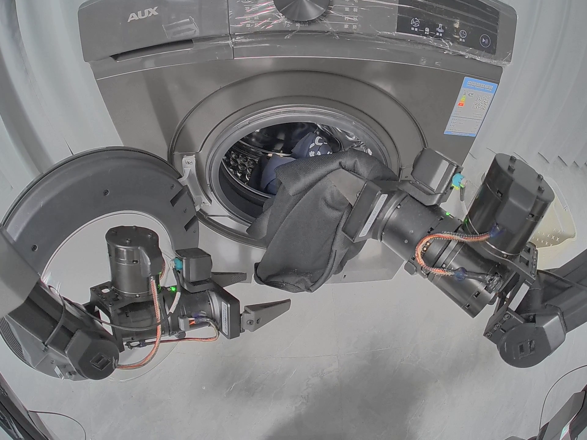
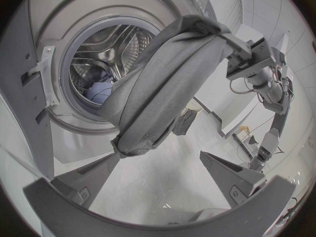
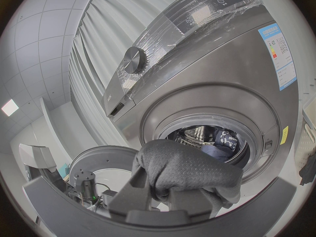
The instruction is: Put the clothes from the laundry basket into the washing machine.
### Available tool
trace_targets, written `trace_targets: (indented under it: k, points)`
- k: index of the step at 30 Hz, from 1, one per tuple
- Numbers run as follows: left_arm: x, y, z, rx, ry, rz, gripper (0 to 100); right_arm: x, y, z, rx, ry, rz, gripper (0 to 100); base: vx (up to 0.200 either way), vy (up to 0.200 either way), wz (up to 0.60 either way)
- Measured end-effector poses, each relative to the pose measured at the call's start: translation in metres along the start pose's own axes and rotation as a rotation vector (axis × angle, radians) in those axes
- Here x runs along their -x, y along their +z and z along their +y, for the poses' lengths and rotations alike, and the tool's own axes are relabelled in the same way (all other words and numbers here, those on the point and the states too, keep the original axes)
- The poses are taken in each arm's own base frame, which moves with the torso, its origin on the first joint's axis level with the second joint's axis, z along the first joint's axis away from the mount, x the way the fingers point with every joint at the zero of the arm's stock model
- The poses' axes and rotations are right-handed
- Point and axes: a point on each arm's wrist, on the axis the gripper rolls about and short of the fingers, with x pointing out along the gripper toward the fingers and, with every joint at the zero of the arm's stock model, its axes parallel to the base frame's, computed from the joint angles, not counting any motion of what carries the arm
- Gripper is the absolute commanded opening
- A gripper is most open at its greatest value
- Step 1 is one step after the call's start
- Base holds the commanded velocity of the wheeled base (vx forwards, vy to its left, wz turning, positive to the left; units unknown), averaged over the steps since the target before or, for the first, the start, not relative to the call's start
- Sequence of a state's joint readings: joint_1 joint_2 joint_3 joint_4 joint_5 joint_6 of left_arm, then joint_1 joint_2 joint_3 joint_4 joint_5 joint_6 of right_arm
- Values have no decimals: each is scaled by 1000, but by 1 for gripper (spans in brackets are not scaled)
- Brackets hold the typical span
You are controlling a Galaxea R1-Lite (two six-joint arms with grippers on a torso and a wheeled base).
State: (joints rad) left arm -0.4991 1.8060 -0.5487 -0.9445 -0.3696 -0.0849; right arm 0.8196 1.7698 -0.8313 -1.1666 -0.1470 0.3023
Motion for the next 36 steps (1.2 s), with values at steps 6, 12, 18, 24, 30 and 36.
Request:
trace_targets:
  k: [6, 12, 18, 24, 30, 36]
  points:
    - [-15, -3, 12, 6, 21, 6, 100, 1, -1, 1, -2, 4, 2, 0, 0, 0, 0]
    - [-29, -1, 24, -3, 48, -22, 100, 4, -3, 4, -5, 16, 4, 0, 0, 0, 0]
    - [-42, 0, 30, -9, 49, -37, 100, 7, -6, 6, -4, 20, 16, 0, 0, 0, 0]
    - [-52, -2, 28, -16, 35, -37, 100, 8, -6, 6, -5, 20, 16, 0, 0, 0, 0]
    - [-58, -6, 27, -21, 27, -39, 100, 8, -4, 6, -5, 21, 12, 0, 0, 0, 0]
    - [-66, -3, 28, -41, 38, -98, 0, 9, -4, 6, -6, 19, 9, 0, 0, 0, 0]
